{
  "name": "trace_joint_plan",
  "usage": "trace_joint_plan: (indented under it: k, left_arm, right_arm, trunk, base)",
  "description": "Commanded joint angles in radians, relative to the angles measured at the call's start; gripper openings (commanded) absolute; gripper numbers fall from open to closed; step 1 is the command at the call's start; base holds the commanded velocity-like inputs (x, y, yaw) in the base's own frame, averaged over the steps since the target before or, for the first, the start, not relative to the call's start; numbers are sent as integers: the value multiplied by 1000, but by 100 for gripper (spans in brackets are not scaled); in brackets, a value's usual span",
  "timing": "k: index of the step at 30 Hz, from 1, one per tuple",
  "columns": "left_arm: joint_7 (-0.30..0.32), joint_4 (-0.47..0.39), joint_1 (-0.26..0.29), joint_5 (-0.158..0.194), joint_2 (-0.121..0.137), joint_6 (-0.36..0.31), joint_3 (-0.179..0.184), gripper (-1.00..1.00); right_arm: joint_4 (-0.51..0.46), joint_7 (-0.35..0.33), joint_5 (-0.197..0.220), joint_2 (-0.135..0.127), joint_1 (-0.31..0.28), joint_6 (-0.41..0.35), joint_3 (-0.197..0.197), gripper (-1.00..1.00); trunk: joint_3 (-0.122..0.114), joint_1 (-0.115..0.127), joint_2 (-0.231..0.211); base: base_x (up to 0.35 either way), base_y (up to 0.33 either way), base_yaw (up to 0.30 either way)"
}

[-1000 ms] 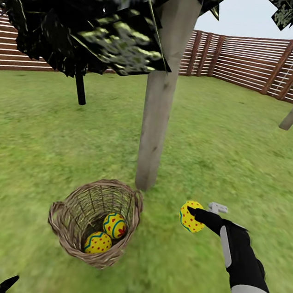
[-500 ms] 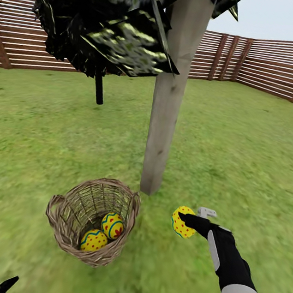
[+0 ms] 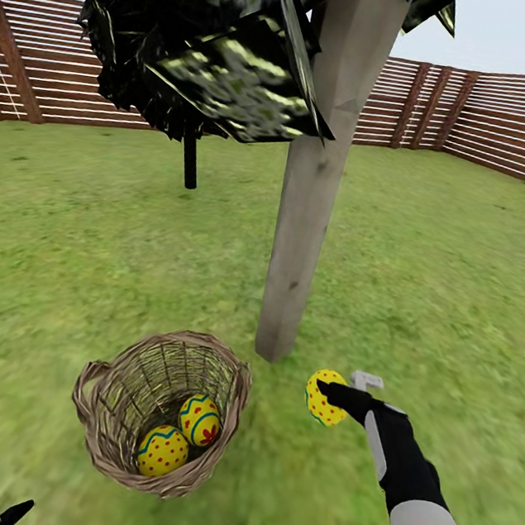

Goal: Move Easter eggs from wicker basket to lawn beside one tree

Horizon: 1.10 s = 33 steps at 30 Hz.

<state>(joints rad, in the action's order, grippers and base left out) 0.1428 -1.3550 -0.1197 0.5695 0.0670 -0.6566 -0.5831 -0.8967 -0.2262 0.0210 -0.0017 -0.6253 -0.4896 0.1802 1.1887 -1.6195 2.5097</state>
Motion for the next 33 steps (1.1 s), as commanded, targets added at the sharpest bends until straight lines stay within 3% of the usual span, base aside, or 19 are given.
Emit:
trace_joint_plan:
  k: [1,5,7,11,16,29,33]
  left_arm:
    - [3,-4,0,15,0,-23,-2,100]
    - [1,-17,0,109,9,-77,-2,100]
    - [1,-19,0,122,12,-84,-2,100]
    - [1,-18,0,126,14,-86,-3,100]
    - [0,-18,0,128,16,-88,-3,100]
    - [0,-17,0,127,17,-89,-5,100]
    - [0,-21,0,130,17,-91,-44,100]
  right_arm:
    - [31,-4,2,0,-20,-1,3,-100]
    - [167,-4,2,-1,-95,73,5,-100]
    - [205,-4,3,1,-119,87,4,-100]
    - [267,-4,2,2,-147,96,4,-100]
    - [335,-4,2,3,-171,160,4,-100]
    - [346,-4,4,9,-174,174,2,-100]
    - [343,-4,4,9,-174,174,2,-100]
  trunk:
    - [1,0,0]
    - [1,0,0]
    - [1,0,0]
    - [1,0,0]
    - [20,-2,1]
    - [70,-8,5]
    - [70,-8,5]
  base:
    - [3,-1,1]
    - [1,0,0]
    - [0,0,0]
    - [0,0,0]
    - [0,0,0]
    - [0,0,6]
    - [0,0,127]
